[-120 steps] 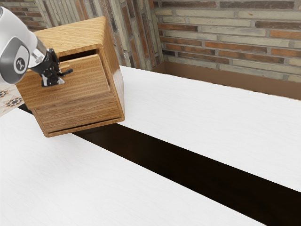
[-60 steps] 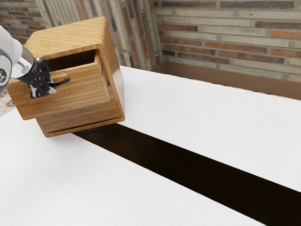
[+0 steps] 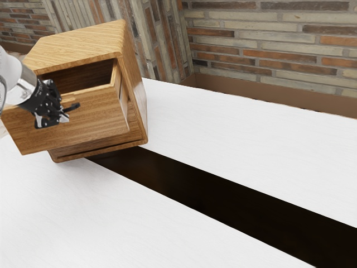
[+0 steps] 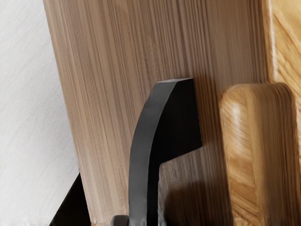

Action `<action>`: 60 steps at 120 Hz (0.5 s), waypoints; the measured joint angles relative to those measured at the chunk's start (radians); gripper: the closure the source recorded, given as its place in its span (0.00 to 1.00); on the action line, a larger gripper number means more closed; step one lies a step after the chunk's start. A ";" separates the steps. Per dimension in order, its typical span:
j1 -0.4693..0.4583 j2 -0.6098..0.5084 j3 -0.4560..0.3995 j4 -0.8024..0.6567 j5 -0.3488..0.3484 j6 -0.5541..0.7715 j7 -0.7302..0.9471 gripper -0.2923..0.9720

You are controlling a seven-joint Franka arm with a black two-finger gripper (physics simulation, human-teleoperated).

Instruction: Pull the drawer handle with one arm to open the drawer

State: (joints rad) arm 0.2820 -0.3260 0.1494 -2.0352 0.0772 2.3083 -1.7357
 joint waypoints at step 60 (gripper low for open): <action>-0.016 -0.181 -0.026 -0.177 0.025 -0.008 -0.035 0.78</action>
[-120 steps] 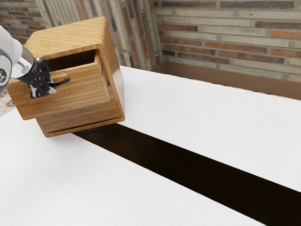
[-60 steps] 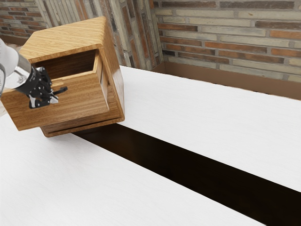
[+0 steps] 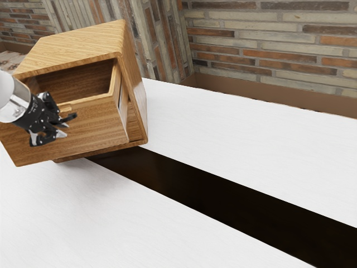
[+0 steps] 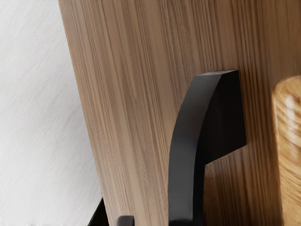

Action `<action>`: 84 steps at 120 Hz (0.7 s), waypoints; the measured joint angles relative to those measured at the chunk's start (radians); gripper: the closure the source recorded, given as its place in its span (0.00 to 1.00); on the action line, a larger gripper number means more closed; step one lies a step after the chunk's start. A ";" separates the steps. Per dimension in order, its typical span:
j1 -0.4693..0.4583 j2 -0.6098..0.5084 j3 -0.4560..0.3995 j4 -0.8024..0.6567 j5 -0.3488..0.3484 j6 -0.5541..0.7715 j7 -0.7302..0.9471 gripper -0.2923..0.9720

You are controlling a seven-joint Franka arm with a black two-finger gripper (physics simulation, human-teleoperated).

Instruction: Pull the drawer handle with one arm to open the drawer

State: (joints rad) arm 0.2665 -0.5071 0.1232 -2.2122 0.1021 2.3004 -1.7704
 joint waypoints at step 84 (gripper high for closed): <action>0.010 -0.108 -0.015 -0.069 -0.013 -0.007 -0.004 0.40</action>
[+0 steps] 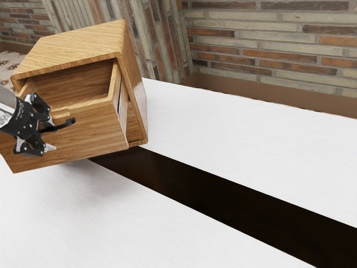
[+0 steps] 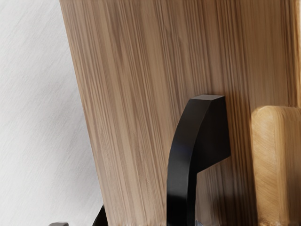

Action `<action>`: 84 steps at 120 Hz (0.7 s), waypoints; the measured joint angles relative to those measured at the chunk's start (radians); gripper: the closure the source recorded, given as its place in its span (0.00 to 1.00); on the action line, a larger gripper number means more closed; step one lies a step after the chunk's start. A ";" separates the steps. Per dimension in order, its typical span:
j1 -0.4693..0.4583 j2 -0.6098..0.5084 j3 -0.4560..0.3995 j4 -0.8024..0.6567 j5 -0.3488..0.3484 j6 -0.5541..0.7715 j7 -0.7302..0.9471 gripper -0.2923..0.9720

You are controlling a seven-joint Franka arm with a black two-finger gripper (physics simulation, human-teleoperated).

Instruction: Pull the drawer handle with one arm to open the drawer

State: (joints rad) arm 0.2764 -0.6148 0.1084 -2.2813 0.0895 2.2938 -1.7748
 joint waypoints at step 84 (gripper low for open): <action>-0.395 0.311 -0.190 0.511 -0.164 -0.617 0.079 0.24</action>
State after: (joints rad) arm -0.1182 -0.3037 -0.0814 -1.7705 -0.0743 1.6766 -1.6963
